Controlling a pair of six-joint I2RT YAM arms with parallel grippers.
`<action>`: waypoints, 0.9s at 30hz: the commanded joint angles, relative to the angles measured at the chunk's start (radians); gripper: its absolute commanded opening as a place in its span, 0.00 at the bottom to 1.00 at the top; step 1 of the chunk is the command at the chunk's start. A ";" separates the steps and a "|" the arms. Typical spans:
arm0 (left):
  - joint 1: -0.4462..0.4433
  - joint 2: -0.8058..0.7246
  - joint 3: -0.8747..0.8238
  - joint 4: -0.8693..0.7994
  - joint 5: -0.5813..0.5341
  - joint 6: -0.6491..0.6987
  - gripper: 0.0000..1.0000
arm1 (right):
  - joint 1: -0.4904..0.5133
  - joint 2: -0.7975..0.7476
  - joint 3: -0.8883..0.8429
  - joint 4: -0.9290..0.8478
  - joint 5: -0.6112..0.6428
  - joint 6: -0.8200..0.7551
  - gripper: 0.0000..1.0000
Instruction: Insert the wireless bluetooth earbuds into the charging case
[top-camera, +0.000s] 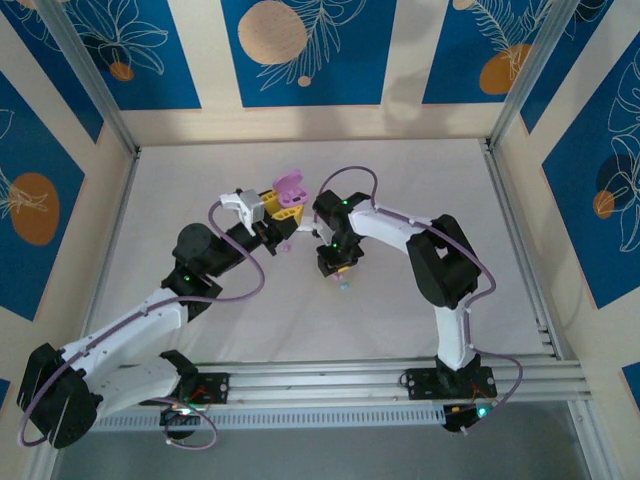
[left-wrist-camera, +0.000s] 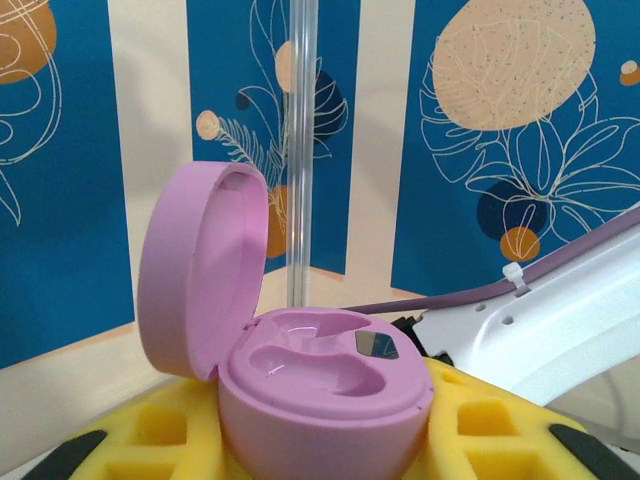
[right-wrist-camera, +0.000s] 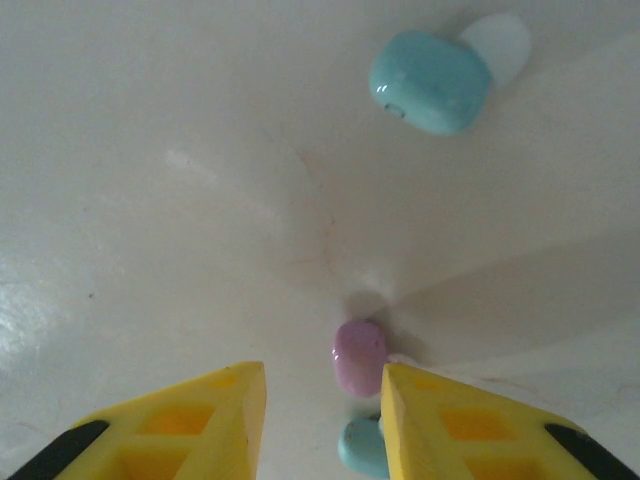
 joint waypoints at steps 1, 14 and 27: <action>-0.009 -0.018 0.002 0.011 -0.014 0.003 0.27 | 0.008 0.023 0.032 -0.030 0.023 -0.030 0.36; -0.009 -0.012 0.010 0.000 -0.016 -0.005 0.28 | 0.008 0.046 0.042 -0.040 0.022 -0.045 0.30; -0.010 -0.003 0.016 -0.001 -0.011 -0.008 0.28 | 0.013 0.067 0.046 -0.049 0.040 -0.056 0.29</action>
